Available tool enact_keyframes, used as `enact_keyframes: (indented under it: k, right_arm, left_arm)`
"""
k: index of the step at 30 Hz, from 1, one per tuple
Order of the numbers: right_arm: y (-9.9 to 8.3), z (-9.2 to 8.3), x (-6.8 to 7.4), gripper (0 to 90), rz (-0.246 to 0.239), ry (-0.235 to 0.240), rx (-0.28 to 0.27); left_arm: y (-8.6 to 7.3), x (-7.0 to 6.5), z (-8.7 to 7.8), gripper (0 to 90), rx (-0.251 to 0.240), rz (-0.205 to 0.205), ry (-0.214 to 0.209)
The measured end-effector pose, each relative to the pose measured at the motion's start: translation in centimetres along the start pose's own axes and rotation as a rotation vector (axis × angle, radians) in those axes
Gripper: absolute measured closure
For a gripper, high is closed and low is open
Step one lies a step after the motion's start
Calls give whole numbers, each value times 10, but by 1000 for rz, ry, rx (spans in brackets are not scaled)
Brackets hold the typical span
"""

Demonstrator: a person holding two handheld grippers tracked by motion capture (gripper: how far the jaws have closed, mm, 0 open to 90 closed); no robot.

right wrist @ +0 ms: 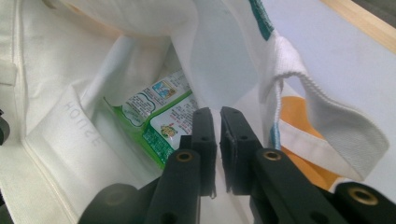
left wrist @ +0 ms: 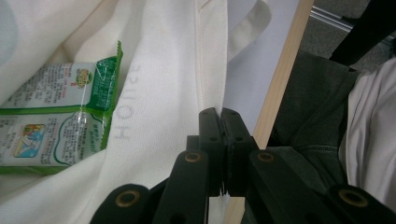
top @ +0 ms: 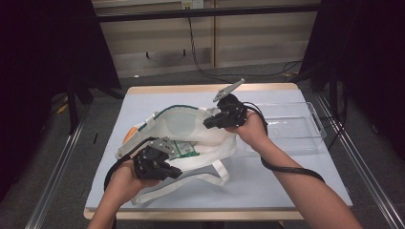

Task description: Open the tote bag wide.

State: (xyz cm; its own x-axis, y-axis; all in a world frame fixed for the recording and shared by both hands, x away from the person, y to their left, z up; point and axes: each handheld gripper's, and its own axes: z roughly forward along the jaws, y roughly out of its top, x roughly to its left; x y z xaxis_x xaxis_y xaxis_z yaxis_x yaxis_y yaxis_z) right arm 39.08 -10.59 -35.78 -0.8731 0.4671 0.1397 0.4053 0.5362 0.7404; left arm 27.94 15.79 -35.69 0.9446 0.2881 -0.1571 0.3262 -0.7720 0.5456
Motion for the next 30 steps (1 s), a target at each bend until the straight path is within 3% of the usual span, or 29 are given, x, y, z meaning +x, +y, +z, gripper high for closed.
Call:
enact_keyframes:
  k: [10,30]
  right_arm:
    - [-3,3,2,897,-16,6,-2]
    - [-8,7,-3,897,21,-8,-10]
  left_arm:
    - [-5,-3,7,891,-8,-13,-4]
    - [-19,-3,24,890,-20,-20,-29]
